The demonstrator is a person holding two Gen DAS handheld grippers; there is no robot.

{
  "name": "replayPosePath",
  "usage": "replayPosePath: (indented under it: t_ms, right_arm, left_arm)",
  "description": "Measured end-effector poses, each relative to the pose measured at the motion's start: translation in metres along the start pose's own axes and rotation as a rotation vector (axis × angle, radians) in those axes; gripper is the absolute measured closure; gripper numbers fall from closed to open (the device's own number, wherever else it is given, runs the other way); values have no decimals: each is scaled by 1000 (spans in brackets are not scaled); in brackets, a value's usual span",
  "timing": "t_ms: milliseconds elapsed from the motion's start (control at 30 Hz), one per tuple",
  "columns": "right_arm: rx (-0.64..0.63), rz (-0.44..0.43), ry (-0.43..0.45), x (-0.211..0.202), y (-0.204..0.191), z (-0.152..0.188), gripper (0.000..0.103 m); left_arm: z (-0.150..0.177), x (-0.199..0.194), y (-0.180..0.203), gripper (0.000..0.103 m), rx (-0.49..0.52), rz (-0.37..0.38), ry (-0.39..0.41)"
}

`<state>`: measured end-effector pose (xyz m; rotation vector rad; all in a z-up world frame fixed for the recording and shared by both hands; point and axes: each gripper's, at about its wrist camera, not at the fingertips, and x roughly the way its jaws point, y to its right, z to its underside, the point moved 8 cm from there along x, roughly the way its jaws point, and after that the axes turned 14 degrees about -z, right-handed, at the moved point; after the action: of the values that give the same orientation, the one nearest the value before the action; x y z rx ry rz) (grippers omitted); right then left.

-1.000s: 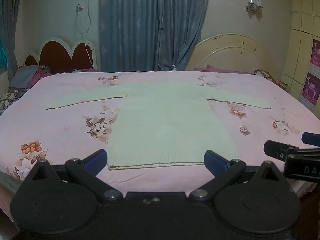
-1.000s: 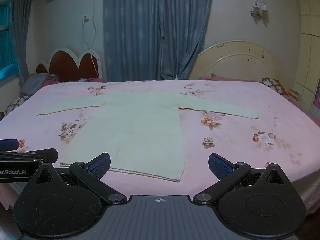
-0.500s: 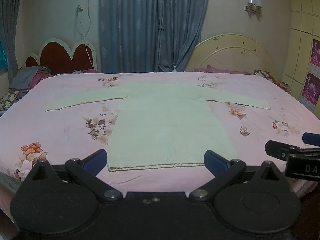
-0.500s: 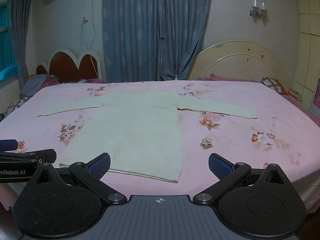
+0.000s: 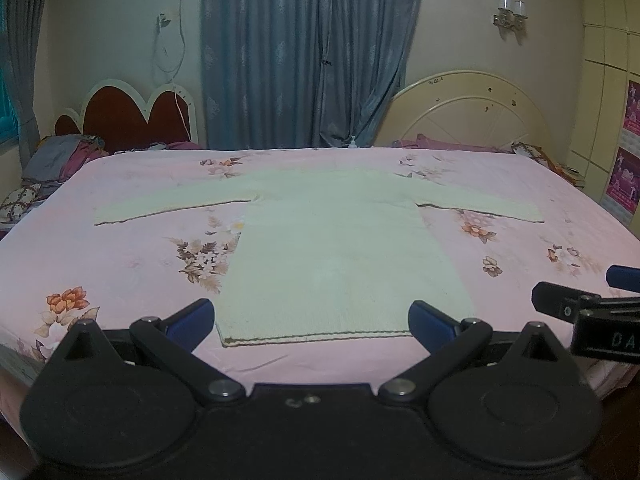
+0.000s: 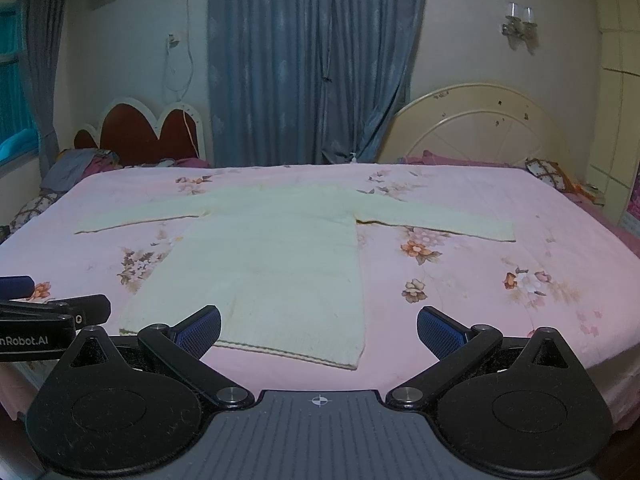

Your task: Fold small clothes

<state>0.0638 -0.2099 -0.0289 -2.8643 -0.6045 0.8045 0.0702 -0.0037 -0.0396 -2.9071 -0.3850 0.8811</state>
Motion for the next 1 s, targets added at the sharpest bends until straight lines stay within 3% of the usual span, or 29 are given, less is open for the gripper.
replayPosePath:
  t_ms: [1000]
  right_arm:
    - [-1, 0, 0, 1, 2, 3, 0]
  left_arm:
    - [-1, -1, -7, 0, -5, -7, -2]
